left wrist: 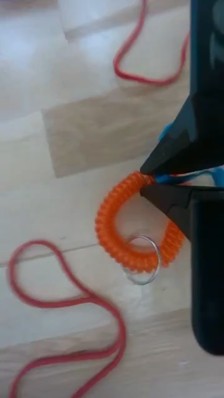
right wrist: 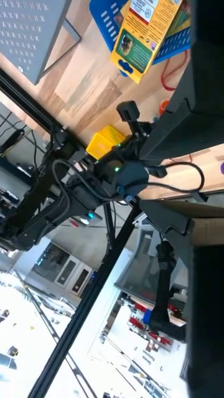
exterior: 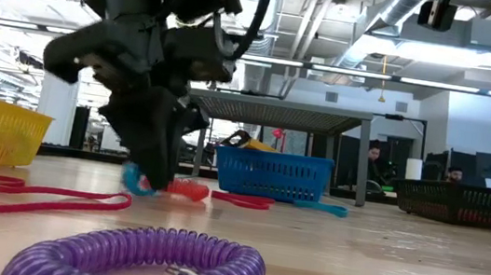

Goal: Pick & Place Office Desk Supplies
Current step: Put the orange spring keychain into the yellow bin

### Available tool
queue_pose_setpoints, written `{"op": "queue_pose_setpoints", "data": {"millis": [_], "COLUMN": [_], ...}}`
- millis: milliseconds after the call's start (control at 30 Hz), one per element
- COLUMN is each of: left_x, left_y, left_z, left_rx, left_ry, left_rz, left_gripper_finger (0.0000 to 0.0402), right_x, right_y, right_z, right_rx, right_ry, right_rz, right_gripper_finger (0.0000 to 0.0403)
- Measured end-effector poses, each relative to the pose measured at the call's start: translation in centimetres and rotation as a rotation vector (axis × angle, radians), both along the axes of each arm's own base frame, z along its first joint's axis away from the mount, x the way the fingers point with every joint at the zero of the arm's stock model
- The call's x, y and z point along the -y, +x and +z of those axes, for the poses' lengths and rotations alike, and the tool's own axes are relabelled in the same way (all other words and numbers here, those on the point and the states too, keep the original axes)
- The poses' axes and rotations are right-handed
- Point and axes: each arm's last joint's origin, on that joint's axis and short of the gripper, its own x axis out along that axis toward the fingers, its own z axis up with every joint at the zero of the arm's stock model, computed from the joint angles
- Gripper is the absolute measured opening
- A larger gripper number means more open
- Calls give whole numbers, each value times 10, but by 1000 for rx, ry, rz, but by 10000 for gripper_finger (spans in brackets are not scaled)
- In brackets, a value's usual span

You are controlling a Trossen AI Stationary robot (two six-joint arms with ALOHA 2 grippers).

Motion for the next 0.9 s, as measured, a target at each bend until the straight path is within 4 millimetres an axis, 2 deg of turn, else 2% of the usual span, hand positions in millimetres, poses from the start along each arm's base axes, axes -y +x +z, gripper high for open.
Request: {"op": "queue_pose_setpoints", "data": {"millis": [200, 500, 600, 700, 900], "left_x": [1, -1, -4, -6, -3], "left_y": [-1, -3, -4, -6, -4], "left_z": [14, 62, 72, 69, 43], "left_rx": [35, 257, 291, 273, 150], "left_ry": [-38, -64, -76, -63, -44], "left_rz": [50, 104, 150, 172, 186], "left_gripper_finger": [6, 4, 3, 4, 4], "right_x": [0, 0, 0, 0, 0], "right_y": [0, 0, 0, 0, 0], "right_z": [0, 0, 0, 0, 0], "right_rx": [0, 0, 0, 0, 1], "right_ry": [0, -1, -1, -3, -3], "right_rz": [0, -1, -1, 0, 0], "right_gripper_finger": [111, 111, 111, 111, 111]}}
